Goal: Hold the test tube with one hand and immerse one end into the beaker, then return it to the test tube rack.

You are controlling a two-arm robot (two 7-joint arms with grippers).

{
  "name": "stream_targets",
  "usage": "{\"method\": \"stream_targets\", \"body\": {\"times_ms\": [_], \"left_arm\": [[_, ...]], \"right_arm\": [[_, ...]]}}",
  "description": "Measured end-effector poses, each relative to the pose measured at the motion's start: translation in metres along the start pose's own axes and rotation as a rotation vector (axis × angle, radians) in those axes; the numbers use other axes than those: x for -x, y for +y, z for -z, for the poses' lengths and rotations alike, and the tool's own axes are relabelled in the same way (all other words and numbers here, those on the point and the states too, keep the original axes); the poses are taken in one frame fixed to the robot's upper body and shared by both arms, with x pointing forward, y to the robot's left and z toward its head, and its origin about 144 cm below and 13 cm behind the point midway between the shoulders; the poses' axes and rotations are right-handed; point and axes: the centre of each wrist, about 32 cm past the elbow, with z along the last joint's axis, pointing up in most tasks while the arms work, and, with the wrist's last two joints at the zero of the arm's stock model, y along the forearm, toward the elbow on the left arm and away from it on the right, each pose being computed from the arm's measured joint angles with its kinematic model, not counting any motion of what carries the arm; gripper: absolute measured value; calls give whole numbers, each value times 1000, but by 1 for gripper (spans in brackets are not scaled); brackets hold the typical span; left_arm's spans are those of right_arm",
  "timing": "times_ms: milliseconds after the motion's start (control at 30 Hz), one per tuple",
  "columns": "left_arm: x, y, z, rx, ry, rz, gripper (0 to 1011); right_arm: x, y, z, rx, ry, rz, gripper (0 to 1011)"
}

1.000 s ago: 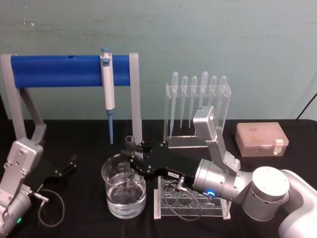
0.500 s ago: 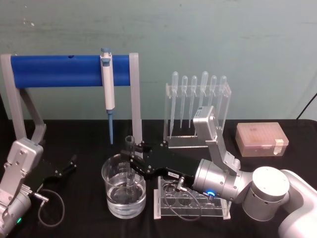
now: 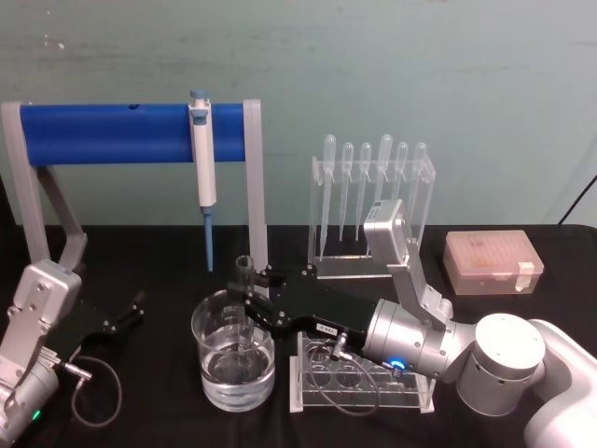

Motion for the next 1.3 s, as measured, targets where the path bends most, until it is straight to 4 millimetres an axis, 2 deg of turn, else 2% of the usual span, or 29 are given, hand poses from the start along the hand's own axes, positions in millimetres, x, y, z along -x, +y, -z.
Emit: {"method": "stream_targets", "body": {"times_ms": [1000,1300], "left_arm": [[0,0,0,0,0,0,1000],[0,0,0,0,0,0,1000]], "right_arm": [[0,0,0,0,0,-1,225],[-4,16,-18,-13,-25,-46,225]]}}
